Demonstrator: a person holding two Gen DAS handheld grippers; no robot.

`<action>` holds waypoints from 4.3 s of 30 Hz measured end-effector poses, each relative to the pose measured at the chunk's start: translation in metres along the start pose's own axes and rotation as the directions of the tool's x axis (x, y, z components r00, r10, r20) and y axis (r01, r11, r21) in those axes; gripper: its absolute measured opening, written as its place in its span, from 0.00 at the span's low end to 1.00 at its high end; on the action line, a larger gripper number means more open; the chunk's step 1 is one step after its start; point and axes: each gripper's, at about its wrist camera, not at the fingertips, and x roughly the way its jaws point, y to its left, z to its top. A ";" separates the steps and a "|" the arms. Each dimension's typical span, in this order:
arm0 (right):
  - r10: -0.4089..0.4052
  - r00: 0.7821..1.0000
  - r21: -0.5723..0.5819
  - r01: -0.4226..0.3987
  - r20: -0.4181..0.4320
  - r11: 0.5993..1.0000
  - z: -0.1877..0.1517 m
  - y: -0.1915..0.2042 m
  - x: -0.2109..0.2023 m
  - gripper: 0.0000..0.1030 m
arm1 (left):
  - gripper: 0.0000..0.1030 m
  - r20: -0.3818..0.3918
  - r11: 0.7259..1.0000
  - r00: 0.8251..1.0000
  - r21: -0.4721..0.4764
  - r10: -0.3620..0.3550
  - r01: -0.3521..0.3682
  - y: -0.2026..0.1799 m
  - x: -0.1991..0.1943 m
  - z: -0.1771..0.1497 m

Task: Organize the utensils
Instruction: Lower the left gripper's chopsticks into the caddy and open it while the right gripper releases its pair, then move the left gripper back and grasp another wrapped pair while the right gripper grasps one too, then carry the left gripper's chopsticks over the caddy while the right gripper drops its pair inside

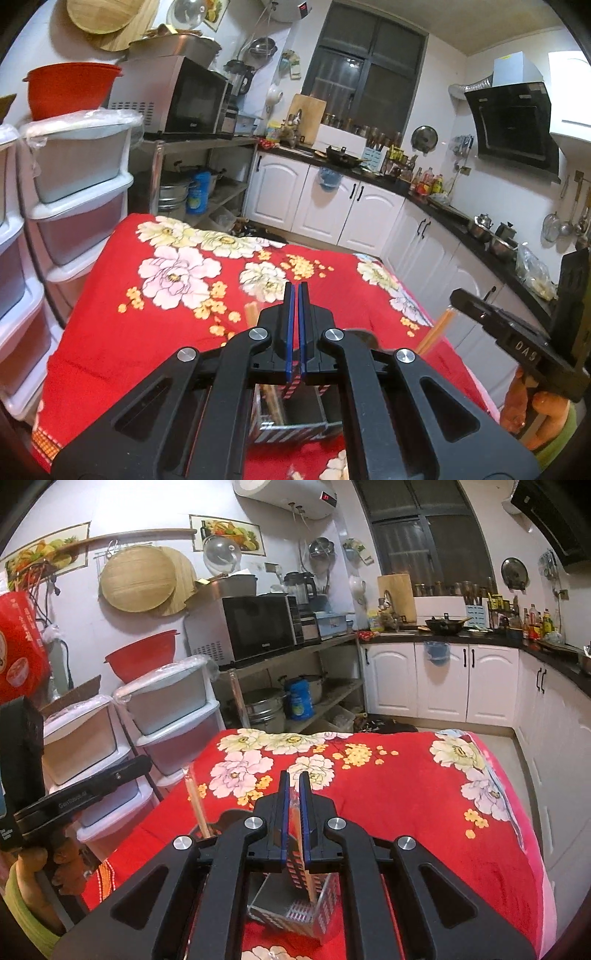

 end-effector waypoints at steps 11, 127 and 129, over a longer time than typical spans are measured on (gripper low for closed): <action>-0.055 0.998 0.013 0.055 0.016 0.998 -0.017 -0.008 -0.016 0.40 | 0.25 -0.049 1.000 0.999 -0.021 0.015 -0.016 0.020 -0.014 -0.033; 0.121 0.964 0.110 -0.097 -0.237 0.989 -0.118 -0.010 -0.037 0.07 | 0.01 -0.286 0.983 0.957 -0.157 0.047 -0.095 0.070 -0.029 -0.117; 0.126 0.968 0.085 -0.110 -0.215 0.990 -0.113 -0.003 -0.044 0.06 | 0.01 -0.266 0.985 0.963 -0.154 0.039 -0.082 0.066 -0.035 -0.111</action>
